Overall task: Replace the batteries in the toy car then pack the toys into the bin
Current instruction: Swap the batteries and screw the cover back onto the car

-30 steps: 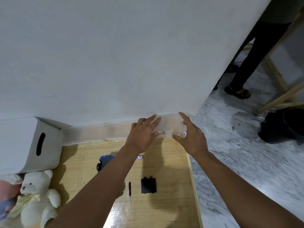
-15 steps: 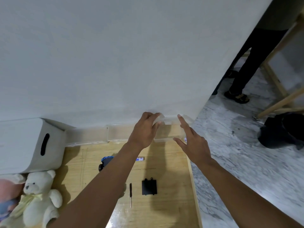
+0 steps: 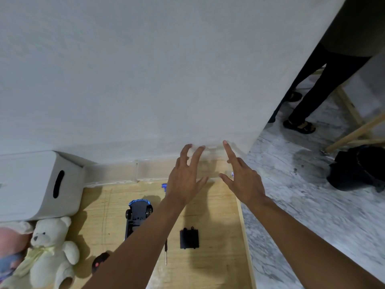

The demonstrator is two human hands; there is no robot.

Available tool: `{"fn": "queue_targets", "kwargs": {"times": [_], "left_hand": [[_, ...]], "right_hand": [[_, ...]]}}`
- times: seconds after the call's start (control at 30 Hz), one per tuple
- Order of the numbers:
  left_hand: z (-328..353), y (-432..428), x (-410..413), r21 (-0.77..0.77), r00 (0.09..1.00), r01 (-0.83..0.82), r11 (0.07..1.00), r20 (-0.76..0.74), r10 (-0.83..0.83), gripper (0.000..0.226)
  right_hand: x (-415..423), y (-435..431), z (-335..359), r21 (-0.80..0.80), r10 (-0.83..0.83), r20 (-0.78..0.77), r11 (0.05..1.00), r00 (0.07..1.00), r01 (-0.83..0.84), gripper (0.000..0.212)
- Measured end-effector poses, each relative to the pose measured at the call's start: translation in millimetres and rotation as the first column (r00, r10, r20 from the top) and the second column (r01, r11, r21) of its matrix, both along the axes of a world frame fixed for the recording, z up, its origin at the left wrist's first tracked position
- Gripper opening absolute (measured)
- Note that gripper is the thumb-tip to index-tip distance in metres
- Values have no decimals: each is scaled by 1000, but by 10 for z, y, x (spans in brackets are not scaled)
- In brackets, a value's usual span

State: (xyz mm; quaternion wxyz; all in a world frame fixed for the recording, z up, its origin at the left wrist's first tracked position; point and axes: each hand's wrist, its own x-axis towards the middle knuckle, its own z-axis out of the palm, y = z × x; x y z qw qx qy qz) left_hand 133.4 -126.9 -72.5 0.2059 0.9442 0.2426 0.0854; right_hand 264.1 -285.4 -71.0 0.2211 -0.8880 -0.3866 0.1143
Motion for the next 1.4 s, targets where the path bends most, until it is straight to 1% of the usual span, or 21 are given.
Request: {"fn": "queue_targets", "kwargs": {"times": [0.07,0.23,0.27,0.4,0.7,0.77,0.8,0.83,0.87,0.9,0.93,0.97,1.03,1.07,1.13,1.23,1.27,1.33,1.37,1.4], "left_hand": [[-18,-11,-34,-7,999,-41,999,-28,41,97],[-39,28,-22,-18,994,-61,998,-94,59,110],[-43,33,-23,-26,995,-54,998,-87,52,109],[-50,78,-49,-45,1000,-5,999,-25,4,91],[-27,126,-30,-23,999,17,1000,-47,-18,96],[-14,123,-26,-25,998,14,1000,-69,-16,95],[-10,125,-22,-24,997,10,1000,-79,-12,95],[-10,127,-15,-22,996,5,1000,-88,-7,98],[-15,131,-13,-20,995,1,1000,-95,-3,102],[-19,133,-12,-20,995,0,1000,-100,-2,105],[-19,135,-12,-20,995,2,1000,-99,-4,104],[-20,136,-15,-22,995,6,1000,-97,-8,102],[-19,141,-15,-16,995,7,1000,-103,-9,102],[-22,143,-17,-9,994,7,1000,-109,-8,103],[-20,143,-16,3,994,6,1000,-112,-6,103],[-24,132,-12,37,993,5,999,-121,0,106],[-33,133,-10,52,992,1,999,-129,5,109],[-49,136,-5,71,991,-1,997,-136,11,111],[-56,139,-4,71,991,-1,997,-133,10,111],[-61,145,-1,68,991,1,998,-132,8,111]], "right_hand": [[9,5,-1,3,3,5,1000,1000,-3,101],[26,18,16,-12,11,17,1000,1000,-11,103],[26,23,24,-17,11,20,1000,1000,-11,103],[23,33,32,-32,14,32,999,999,-13,103],[34,71,118,-60,6,-11,998,1000,-7,108],[33,72,106,-13,-12,4,1000,1000,12,102],[38,76,99,28,-28,11,999,1000,28,92],[47,82,91,75,-50,9,996,999,50,76],[59,93,91,120,-75,-5,990,997,75,56],[73,112,90,154,-100,-38,982,994,105,39],[86,135,107,183,-123,-95,973,988,139,31],[107,166,110,199,-142,-163,964,976,174,30],[143,250,150,190,-171,-297,954,940,233,34],[161,296,181,167,-179,-372,952,911,256,35],[191,369,249,139,-177,-536,946,826,293,31],[248,439,294,110,-132,-708,950,694,292,15],[268,453,294,95,-119,-747,955,654,282,10],[305,490,260,72,-103,-779,965,618,252,13],[322,508,234,65,-99,-767,971,634,230,15],[333,527,212,64,-90,-736,977,671,202,16]]}}
